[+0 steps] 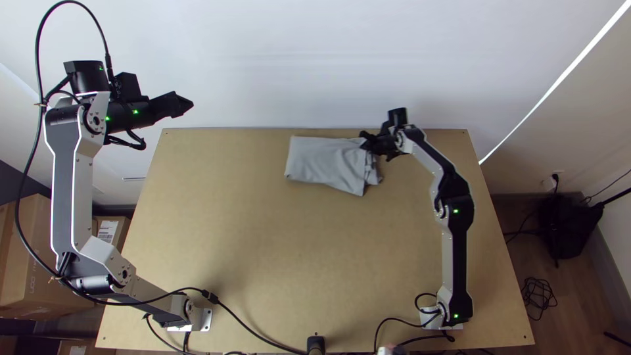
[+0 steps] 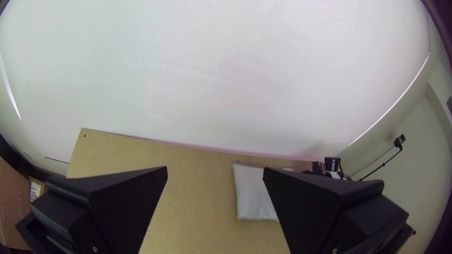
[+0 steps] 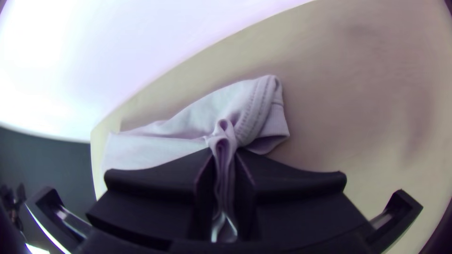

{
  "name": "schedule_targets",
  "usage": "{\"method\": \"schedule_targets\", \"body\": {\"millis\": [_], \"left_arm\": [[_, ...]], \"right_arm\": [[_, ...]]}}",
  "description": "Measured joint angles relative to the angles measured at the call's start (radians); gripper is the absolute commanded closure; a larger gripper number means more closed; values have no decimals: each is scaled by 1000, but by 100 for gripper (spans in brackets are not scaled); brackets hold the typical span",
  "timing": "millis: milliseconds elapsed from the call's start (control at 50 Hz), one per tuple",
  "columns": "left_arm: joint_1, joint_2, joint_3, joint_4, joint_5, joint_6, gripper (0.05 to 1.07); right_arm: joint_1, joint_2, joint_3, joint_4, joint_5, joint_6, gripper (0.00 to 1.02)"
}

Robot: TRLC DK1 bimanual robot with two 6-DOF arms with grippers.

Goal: Fold the t-shirt

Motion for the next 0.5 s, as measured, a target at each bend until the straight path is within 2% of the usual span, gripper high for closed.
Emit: {"method": "schedule_targets", "body": {"millis": [200,460,480,500], "left_arm": [[-3,0,0,0,0,0,10],[-13,-2,0,0,0,0,10],[-14,-3,0,0,0,0,10],[-14,-5,0,0,0,0,10]], "right_arm": [[-211,-63,-42,6,79,51,100],[-475,-214,-198,21,88,51,100],[-493,-222,-207,23,88,50,99],[-510,-231,-218,24,88,46,92]]}}
